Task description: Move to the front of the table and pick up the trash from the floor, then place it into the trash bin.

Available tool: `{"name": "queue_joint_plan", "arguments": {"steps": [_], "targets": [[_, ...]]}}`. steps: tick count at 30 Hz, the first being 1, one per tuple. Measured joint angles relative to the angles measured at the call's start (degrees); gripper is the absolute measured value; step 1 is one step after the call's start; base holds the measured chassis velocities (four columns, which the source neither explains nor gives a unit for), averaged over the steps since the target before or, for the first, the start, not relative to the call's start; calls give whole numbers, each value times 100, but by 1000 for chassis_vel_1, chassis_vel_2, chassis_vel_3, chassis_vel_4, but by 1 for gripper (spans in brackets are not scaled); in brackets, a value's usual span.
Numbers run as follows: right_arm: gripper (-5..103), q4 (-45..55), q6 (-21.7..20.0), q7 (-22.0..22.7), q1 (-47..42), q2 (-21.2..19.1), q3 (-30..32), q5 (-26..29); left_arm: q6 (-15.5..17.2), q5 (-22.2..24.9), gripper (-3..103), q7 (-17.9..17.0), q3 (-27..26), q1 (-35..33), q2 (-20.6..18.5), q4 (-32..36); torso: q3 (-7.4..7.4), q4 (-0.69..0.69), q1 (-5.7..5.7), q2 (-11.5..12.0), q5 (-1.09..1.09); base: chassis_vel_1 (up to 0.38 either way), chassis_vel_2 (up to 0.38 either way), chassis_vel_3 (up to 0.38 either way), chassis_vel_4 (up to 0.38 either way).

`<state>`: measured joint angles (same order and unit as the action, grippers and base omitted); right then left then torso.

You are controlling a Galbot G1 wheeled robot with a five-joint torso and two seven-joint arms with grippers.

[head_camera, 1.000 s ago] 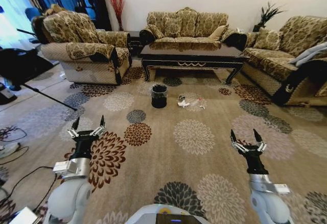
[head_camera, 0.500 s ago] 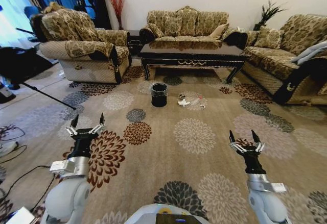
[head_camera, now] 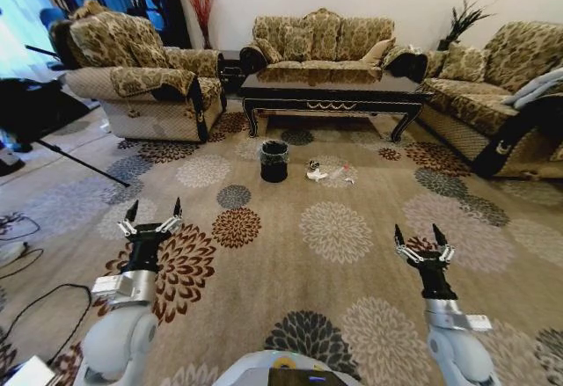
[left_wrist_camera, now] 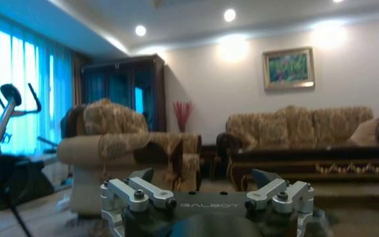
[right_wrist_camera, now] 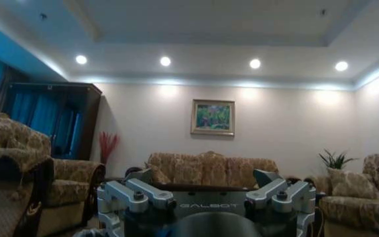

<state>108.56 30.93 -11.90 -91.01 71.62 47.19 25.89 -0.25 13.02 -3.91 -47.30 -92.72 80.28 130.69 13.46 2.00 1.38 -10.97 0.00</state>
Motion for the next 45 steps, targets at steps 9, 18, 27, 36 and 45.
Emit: {"name": "queue_joint_plan", "arguments": {"steps": [9, 18, 27, 36, 45], "targets": [[100, 289, -461, 59, -37, -106, 100, 90, 128, 23, 100, 20, 9, 92, -29, -129, -145, 0, -56, 201, 0, 0, 0, 0, 0], [100, 353, -607, 71, -42, -129, 96, 111, 125, 25, 100, 43, 30, 122, -24, -178, -309, 0, -97, 405, 0, 0, 0, 0, 0], [100, 218, -530, 63, 2, -105, 50, 47, 96, 8, 100, 63, 37, 90, -69, -224, -484, 0, -131, 617, 0, 0, 0, 0, 0], [100, 81, -262, 133, 90, -101, -27, 30, -171, 92, 100, 71, 22, 143, -137, -407, -573, 0, -135, 728, 0, 0, 0, 0, 0], [100, 34, -179, 88, 133, -119, -35, 90, -251, 53, 100, 55, 55, 150, -104, -438, -563, 0, -136, 718, 0, 0, 0, 0, 0]]}}
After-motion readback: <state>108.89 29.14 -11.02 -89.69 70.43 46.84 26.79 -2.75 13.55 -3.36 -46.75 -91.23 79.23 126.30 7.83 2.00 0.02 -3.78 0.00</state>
